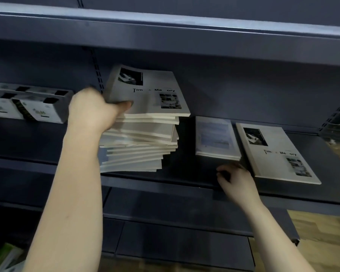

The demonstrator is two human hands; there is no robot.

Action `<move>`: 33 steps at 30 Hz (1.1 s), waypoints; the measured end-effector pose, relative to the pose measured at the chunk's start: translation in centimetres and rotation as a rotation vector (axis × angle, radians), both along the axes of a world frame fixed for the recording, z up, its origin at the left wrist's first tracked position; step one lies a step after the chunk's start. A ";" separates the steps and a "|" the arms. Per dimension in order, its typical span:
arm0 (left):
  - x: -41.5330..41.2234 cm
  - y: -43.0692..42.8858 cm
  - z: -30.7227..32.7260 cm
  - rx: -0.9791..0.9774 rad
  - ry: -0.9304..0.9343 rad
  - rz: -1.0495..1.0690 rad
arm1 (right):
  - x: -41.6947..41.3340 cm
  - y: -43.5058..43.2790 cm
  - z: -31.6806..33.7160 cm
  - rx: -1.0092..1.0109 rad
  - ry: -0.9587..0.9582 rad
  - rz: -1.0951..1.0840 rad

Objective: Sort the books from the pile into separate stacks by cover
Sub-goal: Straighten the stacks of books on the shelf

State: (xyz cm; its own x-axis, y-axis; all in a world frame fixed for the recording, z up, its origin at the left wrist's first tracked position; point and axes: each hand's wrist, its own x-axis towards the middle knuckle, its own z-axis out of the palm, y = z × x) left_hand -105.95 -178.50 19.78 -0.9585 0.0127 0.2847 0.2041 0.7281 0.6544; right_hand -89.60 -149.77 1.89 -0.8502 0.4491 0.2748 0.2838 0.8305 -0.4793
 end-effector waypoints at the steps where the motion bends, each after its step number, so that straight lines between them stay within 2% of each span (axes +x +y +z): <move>1: 0.0 0.2 0.0 0.033 0.007 -0.016 | 0.1 0.0 -0.1 0.009 -0.007 0.002; 3: -0.1 0.7 0.1 0.124 0.013 -0.066 | 0.2 -0.1 -0.4 0.025 -0.024 0.007; 7: 0.9 1.6 0.2 0.535 -0.054 -0.205 | 0.3 -0.1 -0.5 0.015 -0.038 0.019; 9: 1.6 1.8 0.0 0.681 -0.038 -0.272 | 0.3 0.2 -0.4 0.006 -0.049 0.033; 14: 3.8 3.3 -1.2 0.942 -0.085 -0.388 | 0.5 0.8 0.6 -0.079 -0.049 0.077; 16: 4.6 4.3 -1.7 0.989 -0.113 -0.401 | 0.7 1.3 1.0 -0.123 -0.024 0.092; 18: 5.7 5.7 -2.2 1.022 -0.141 -0.421 | 1.0 1.9 1.8 -0.259 0.048 0.081; 24: 9.3 11.0 -3.9 1.053 -0.180 -0.496 | 2.1 3.9 5.5 -0.917 0.294 0.035; 28: 11.5 14.9 -5.5 1.084 -0.214 -0.567 | 3.4 6.3 7.5 -1.266 0.365 0.122; 30: 12.3 16.9 -6.8 1.085 -0.247 -0.599 | 4.4 7.8 8.2 -1.351 0.403 0.139; 33: 13.0 19.6 -9.0 1.051 -0.325 -0.630 | 5.6 9.9 7.9 -1.303 0.490 0.079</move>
State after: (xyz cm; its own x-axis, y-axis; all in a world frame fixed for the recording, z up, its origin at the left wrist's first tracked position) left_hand -92.93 -158.94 10.76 -0.8962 0.4019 0.1878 0.0467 -0.3357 0.9408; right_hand -84.03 -139.87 9.74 -0.8250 0.5646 -0.0252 -0.1623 -0.2795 -0.9463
